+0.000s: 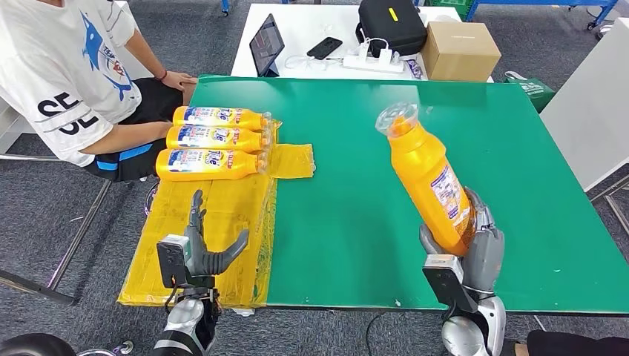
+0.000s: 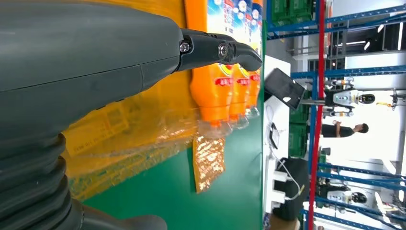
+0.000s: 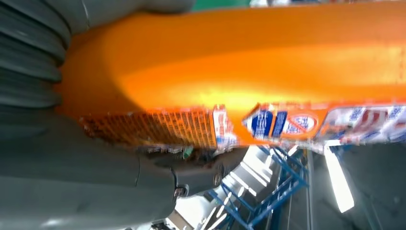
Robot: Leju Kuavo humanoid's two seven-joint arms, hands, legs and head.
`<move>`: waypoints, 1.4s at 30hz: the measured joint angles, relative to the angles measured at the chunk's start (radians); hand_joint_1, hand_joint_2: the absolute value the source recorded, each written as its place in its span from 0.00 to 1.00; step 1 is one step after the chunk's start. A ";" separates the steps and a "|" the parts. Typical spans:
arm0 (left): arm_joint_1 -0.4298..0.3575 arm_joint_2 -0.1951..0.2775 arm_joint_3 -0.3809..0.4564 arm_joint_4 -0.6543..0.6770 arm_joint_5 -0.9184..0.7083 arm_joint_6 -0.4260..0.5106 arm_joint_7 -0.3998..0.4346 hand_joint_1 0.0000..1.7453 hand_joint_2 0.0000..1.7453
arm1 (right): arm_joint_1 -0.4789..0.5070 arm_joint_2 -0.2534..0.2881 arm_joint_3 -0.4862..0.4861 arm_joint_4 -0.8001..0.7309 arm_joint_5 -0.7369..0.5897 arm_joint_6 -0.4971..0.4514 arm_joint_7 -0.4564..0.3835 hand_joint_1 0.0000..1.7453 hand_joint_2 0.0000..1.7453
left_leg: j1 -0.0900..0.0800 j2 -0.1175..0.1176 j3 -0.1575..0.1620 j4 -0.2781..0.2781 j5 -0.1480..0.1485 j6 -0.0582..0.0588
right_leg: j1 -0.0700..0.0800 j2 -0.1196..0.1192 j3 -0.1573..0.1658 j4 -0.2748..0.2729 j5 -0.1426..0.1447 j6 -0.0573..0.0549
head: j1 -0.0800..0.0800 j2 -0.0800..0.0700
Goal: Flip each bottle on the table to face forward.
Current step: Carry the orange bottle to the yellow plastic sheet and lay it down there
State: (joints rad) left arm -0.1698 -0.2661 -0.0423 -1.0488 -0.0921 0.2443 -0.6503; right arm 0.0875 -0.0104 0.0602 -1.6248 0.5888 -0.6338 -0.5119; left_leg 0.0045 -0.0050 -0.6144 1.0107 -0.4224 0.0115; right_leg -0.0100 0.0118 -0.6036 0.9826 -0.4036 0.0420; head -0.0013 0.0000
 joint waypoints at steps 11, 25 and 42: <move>0.010 -0.005 -0.140 -0.098 0.338 -0.379 0.213 0.00 1.00 | 0.007 0.172 -0.091 -0.176 0.183 -0.057 -0.183 1.00 1.00 | 0.000 0.000 -0.002 0.000 0.000 0.000 | 0.000 0.000 -0.002 0.000 0.000 0.000 | 0.000 0.000; 0.011 0.038 -0.239 -0.141 0.372 -0.543 0.218 0.00 1.00 | 0.006 0.215 0.055 0.022 0.182 -0.058 -0.183 1.00 1.00 | 0.000 0.000 -0.003 0.000 0.000 0.000 | 0.000 0.000 -0.003 0.000 0.000 0.000 | 0.000 0.000; 0.004 0.073 -0.304 -0.128 0.374 -0.587 0.215 0.00 1.00 | -0.076 0.243 0.344 0.444 0.029 -0.059 -0.184 1.00 1.00 | 0.000 0.000 -0.005 0.000 0.000 0.000 | 0.000 0.000 -0.005 0.000 0.000 0.000 | 0.000 0.000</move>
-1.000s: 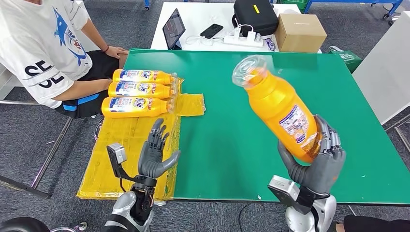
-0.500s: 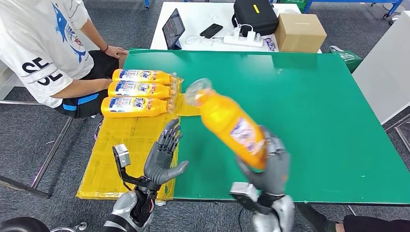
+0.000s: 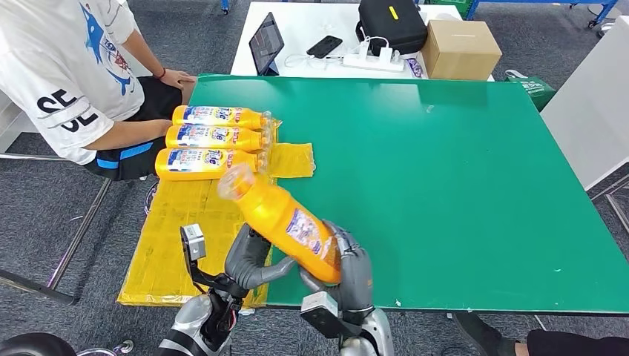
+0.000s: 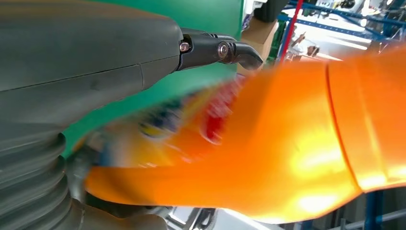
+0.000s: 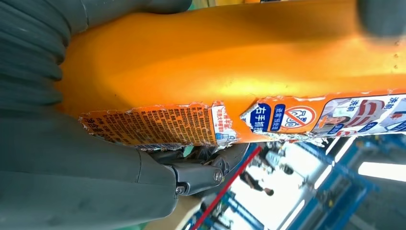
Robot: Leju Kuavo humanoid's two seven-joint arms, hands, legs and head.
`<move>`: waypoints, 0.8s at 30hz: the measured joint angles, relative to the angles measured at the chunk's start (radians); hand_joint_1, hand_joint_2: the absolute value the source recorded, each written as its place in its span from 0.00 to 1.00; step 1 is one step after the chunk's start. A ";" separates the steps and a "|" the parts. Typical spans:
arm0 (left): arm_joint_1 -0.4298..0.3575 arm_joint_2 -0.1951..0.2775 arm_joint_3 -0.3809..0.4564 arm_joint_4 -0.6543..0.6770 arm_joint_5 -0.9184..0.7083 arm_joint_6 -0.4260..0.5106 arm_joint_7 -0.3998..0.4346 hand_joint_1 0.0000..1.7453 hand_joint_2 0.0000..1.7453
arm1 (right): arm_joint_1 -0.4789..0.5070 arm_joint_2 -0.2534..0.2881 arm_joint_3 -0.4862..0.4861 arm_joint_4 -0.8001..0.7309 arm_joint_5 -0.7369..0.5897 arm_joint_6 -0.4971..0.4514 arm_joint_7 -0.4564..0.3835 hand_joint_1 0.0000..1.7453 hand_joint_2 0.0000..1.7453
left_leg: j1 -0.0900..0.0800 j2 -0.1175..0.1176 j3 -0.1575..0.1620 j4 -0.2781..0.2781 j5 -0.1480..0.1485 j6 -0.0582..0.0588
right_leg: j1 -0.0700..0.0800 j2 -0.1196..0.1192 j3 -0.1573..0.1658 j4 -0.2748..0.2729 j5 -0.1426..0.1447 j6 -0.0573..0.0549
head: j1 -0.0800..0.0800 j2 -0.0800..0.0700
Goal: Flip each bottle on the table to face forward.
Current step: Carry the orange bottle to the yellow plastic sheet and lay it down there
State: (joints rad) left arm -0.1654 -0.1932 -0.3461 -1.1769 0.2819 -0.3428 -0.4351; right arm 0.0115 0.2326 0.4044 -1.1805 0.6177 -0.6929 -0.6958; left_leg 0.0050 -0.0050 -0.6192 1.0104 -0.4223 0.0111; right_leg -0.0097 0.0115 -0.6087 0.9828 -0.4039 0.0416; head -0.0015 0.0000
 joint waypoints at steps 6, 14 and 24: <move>-0.001 0.004 -0.009 0.014 0.027 -0.016 0.003 0.00 1.00 | -0.022 0.009 0.028 0.070 0.013 -0.003 0.000 1.00 1.00 | 0.000 0.000 0.000 0.000 0.000 0.000 | 0.000 0.000 0.000 0.000 0.000 0.000 | 0.000 0.000; -0.001 0.019 -0.016 0.021 0.105 -0.068 0.026 0.00 1.00 | -0.064 0.011 0.070 0.175 0.013 -0.009 -0.003 1.00 1.00 | 0.000 0.000 0.000 0.000 0.000 0.000 | 0.000 0.000 0.000 0.000 0.000 0.000 | 0.000 0.000; -0.001 0.034 -0.018 0.052 0.139 -0.083 0.036 0.12 1.00 | -0.100 0.021 0.080 0.276 0.083 -0.009 -0.002 1.00 1.00 | 0.000 0.000 0.000 0.000 0.000 0.000 | 0.000 0.000 0.000 0.000 0.000 0.000 | 0.000 0.000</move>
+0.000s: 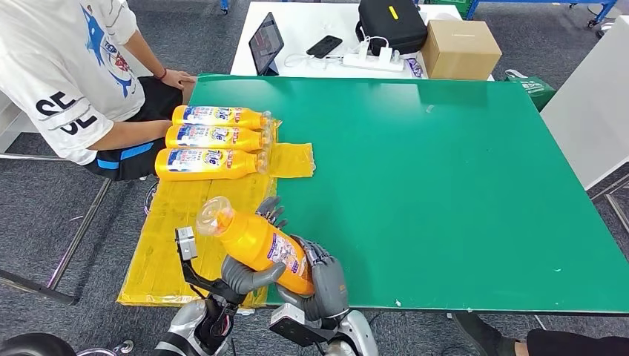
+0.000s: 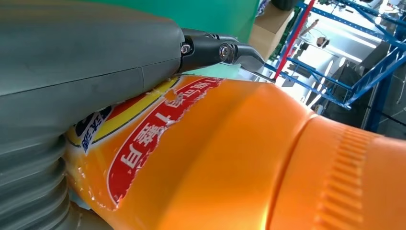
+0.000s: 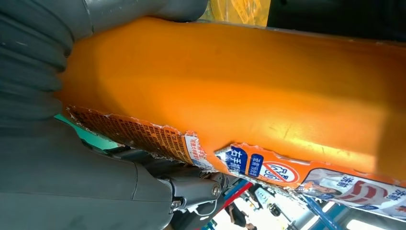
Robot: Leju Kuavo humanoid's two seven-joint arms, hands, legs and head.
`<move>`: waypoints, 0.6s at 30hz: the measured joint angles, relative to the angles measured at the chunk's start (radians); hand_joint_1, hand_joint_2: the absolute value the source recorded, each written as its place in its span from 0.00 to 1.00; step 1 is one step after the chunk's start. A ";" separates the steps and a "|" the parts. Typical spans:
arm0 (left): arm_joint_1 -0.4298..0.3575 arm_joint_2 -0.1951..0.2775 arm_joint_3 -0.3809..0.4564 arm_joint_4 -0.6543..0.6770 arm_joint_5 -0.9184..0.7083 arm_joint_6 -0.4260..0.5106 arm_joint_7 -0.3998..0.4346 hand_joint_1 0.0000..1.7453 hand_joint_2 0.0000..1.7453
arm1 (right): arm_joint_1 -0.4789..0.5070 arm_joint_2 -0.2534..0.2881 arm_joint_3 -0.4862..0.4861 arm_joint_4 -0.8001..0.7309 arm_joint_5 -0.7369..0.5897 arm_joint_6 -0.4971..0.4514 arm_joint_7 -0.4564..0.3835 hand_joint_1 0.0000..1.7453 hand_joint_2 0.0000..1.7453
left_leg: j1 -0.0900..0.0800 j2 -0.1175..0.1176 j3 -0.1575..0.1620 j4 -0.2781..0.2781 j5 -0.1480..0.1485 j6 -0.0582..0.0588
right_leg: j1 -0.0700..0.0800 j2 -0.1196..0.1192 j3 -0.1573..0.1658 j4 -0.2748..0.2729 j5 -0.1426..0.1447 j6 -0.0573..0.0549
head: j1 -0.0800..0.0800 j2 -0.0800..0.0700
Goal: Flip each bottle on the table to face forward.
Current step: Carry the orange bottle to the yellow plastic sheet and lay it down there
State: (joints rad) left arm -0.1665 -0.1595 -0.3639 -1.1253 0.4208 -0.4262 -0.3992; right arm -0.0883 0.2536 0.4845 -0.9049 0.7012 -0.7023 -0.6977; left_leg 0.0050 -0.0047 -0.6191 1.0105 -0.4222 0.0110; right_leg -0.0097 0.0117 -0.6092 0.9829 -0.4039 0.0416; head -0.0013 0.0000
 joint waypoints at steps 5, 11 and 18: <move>0.000 0.006 0.000 0.003 -0.041 0.026 -0.013 1.00 1.00 | -0.010 0.005 0.000 0.029 0.004 0.000 0.003 1.00 1.00 | 0.000 0.000 0.000 0.000 0.000 0.000 | 0.000 0.000 0.000 0.000 0.000 0.000 | 0.000 0.000; 0.001 0.008 0.000 0.003 -0.076 0.054 -0.022 1.00 1.00 | -0.017 0.007 0.000 0.049 -0.002 0.000 0.005 1.00 1.00 | 0.000 0.000 0.000 0.000 0.000 0.000 | 0.000 0.000 0.000 0.000 0.000 0.000 | 0.000 0.000; 0.001 0.009 0.000 0.003 -0.095 0.070 -0.030 1.00 1.00 | -0.018 0.009 0.000 0.056 -0.016 0.000 0.004 0.64 1.00 | 0.000 0.000 0.000 0.000 0.000 0.000 | 0.000 0.000 0.000 0.000 0.000 0.000 | 0.000 0.000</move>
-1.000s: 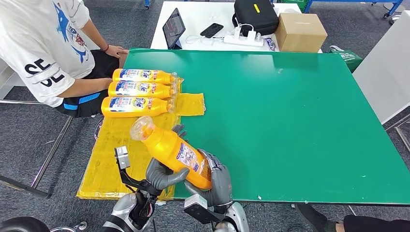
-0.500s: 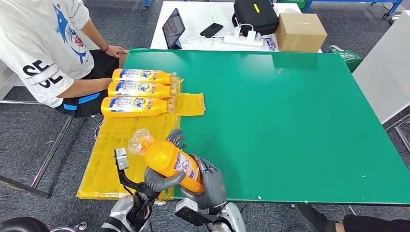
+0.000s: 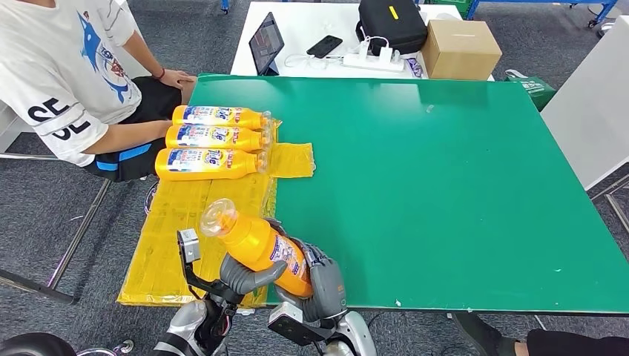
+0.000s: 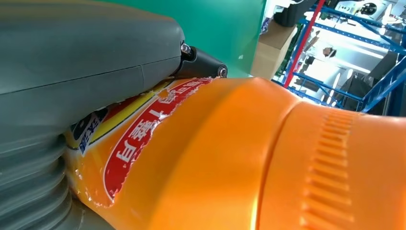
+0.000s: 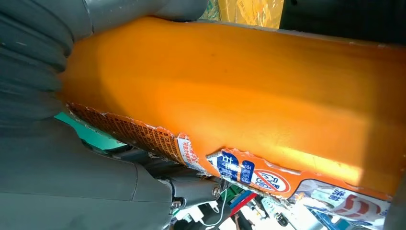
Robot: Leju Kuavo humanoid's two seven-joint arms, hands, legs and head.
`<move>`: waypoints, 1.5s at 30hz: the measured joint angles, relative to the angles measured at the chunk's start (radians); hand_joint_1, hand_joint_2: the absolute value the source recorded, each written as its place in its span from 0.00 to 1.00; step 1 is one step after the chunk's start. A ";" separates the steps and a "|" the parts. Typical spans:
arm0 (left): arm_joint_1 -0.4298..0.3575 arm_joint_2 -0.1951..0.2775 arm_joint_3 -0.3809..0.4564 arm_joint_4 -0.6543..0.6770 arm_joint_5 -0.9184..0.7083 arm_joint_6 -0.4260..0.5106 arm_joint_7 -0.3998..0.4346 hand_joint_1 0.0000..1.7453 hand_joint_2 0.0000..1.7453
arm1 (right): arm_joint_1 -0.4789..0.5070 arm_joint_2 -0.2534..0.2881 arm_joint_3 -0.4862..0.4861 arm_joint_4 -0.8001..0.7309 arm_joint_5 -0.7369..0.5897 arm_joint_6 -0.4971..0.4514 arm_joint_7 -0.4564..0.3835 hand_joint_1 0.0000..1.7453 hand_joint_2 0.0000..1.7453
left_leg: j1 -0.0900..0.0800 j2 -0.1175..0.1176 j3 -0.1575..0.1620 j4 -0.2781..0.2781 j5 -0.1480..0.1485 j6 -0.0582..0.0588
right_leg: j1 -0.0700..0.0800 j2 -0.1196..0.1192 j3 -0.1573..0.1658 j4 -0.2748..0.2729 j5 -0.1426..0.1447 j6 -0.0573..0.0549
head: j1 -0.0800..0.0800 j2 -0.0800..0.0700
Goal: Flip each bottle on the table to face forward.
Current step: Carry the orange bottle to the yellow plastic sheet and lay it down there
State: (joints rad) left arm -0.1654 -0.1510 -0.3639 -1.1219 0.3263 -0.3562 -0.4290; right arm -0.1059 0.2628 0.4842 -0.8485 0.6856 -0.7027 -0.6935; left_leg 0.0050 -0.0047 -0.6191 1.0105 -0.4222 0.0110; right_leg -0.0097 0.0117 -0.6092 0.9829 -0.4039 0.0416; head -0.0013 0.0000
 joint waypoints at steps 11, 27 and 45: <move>0.001 -0.004 0.019 -0.044 -0.167 0.241 -0.047 1.00 1.00 | 0.011 -0.003 0.016 -0.049 -0.305 0.296 -0.002 0.00 0.00 | 0.000 0.000 0.000 0.000 0.000 0.000 | 0.000 0.000 0.000 0.000 0.000 0.000 | 0.000 0.000; -0.064 -0.015 0.194 -0.128 -0.405 0.581 -0.111 1.00 1.00 | 0.088 -0.030 -0.029 -0.483 -0.472 0.523 0.003 0.00 0.00 | 0.000 0.000 0.000 0.000 0.001 -0.001 | 0.000 0.000 0.000 0.000 0.000 0.000 | 0.000 0.000; -0.298 0.098 0.225 0.293 -1.491 1.020 0.120 1.00 1.00 | 0.121 -0.051 -0.058 -0.907 -0.426 0.010 -0.007 0.00 0.00 | 0.000 0.001 0.001 0.000 0.002 -0.001 | 0.000 0.000 0.000 0.001 0.001 0.000 | 0.000 0.000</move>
State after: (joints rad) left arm -0.4636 -0.0526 -0.1387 -0.8288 -1.1648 0.6641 -0.3092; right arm 0.0153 0.2118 0.4263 -1.7552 0.2598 -0.6924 -0.7008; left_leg 0.0049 -0.0037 -0.6186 1.0106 -0.4203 0.0099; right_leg -0.0098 0.0121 -0.6095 0.9834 -0.4026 0.0415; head -0.0011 0.0000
